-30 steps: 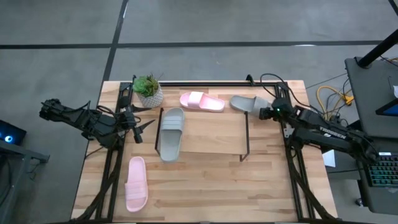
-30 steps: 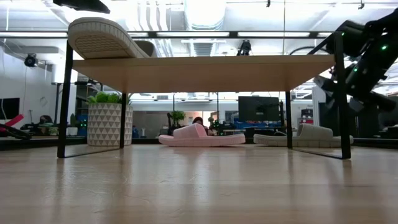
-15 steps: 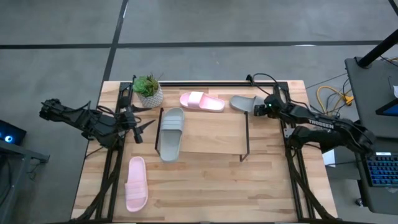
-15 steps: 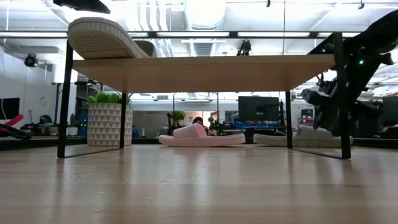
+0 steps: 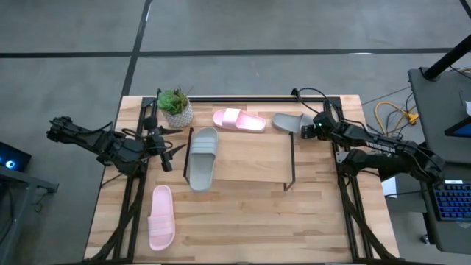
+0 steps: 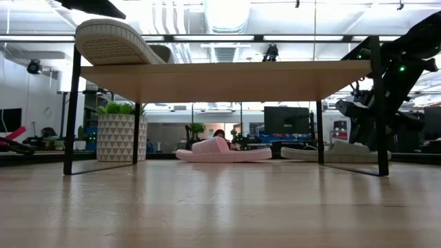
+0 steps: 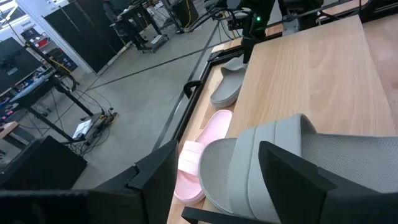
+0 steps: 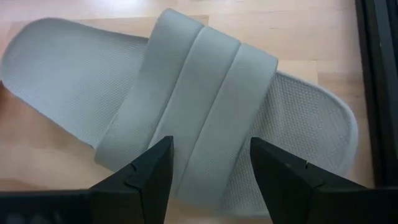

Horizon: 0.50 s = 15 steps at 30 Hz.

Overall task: Pick and place slides into the shelf
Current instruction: Put the gray slide on the shelf

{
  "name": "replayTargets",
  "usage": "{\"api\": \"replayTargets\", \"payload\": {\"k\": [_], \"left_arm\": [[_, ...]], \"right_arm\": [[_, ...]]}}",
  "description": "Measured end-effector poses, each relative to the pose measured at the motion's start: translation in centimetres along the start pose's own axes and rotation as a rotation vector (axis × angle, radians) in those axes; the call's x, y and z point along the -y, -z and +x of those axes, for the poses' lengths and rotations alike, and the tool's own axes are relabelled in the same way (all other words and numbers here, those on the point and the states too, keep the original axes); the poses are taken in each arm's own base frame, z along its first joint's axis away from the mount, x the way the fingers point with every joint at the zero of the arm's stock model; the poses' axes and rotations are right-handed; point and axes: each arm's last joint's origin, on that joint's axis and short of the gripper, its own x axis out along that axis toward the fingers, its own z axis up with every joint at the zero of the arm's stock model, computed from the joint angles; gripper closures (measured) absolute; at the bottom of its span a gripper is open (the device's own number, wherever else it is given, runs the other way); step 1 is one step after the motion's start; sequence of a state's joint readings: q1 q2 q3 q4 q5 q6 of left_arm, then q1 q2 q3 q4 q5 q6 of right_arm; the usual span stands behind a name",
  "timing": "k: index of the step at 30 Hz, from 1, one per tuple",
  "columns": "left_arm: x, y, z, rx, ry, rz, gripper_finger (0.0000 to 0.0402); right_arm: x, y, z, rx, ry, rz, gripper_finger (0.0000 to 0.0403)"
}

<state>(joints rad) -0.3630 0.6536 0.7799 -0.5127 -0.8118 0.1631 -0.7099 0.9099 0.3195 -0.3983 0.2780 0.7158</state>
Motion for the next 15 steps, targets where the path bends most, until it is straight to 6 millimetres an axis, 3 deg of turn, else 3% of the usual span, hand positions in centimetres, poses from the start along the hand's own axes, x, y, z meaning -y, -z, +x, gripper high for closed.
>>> {"api": "replayTargets", "payload": {"k": [15], "left_arm": [[0.2,0.0,0.2,-0.009,0.0,0.01,0.0194]], "right_arm": [[0.4,1.4,1.6,0.073,-0.125,0.115,0.0202]]}}
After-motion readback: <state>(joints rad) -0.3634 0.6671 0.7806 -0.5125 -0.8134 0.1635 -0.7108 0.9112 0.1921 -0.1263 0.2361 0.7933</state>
